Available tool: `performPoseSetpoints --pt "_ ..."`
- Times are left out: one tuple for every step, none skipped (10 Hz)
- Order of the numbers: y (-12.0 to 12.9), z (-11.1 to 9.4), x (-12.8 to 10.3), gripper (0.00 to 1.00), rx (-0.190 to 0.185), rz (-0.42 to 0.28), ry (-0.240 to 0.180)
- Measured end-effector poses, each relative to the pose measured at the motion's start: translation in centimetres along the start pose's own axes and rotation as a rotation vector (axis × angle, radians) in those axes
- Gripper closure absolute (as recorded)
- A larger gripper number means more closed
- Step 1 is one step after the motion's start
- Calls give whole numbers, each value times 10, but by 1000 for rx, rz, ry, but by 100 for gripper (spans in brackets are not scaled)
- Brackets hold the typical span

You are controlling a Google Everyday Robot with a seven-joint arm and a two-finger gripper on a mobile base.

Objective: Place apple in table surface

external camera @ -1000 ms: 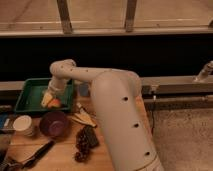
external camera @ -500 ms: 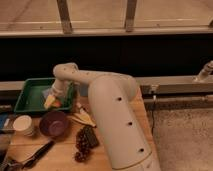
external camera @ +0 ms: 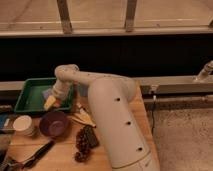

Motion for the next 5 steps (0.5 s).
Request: performPoseSetpoints --pt "2 0 -1 55 -8 -2 -6" --pt "5 -1 -2 66 -11 -11 -12" --pt "9 -4 -6 78 -12 -27 -21" --pt "11 -5 -8 85 -14 -34 -26" --pt "14 -7 -11 95 -15 -44 -33"
